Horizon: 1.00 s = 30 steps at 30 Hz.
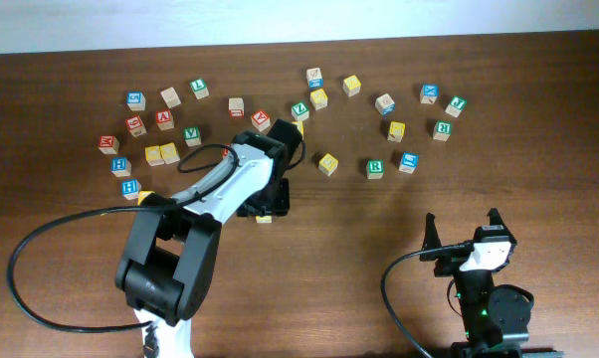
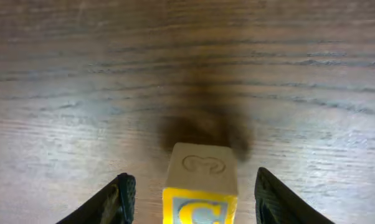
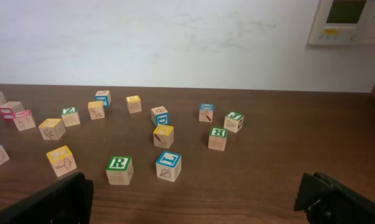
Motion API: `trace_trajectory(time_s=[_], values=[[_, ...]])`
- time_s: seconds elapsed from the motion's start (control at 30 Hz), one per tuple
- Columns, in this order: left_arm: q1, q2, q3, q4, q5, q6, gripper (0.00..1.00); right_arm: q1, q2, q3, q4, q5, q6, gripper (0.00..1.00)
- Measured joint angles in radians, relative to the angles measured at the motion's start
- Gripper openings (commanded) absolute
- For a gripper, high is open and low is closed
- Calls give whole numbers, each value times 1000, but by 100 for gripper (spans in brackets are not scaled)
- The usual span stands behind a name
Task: Spell out CVPR
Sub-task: 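Release the C block and move the left gripper to the green V block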
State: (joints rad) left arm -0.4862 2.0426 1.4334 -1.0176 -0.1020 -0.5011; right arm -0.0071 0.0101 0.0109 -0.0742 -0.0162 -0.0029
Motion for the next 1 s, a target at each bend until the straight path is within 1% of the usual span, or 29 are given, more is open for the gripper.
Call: trace_trajectory(time_s=[0.03,0.1,0.17,0.2,0.23,0.27,0.3,0.33,0.4,0.53,0.6,0.67,0.83,0.93,1.0], values=[[1,2,21,-33,0,0,58,0,0,0,0,0,0,98],[15,11,117,-146,2,3,58,0,0,0,0,0,0,98],[54,11,304,-255,0,3,58,0,1,0,0,0,-1,98],[70,12,385,-314,0,3,67,0,2,0,0,0,0,98],[85,11,470,-354,0,3,69,0,1,0,0,0,0,98],[91,11,495,-356,0,3,71,0,2,0,0,0,-1,98],[129,11,631,-419,0,3,74,0,2,0,0,0,0,98],[156,9,673,-425,0,3,78,0,2,0,0,0,-1,98],[236,9,687,-453,1,3,99,0,2,0,0,0,0,98],[446,9,687,-492,4,3,99,0,2,0,0,0,0,98],[499,9,687,-502,2,3,99,0,2,0,0,0,0,98],[500,9,687,-475,0,3,99,0,2,0,0,0,0,98],[500,9,685,-474,0,3,99,0,2,0,0,0,0,98],[500,9,681,-427,0,3,99,0,2,0,0,0,0,98],[500,7,636,-354,1,3,99,0,2,0,0,0,0,98]])
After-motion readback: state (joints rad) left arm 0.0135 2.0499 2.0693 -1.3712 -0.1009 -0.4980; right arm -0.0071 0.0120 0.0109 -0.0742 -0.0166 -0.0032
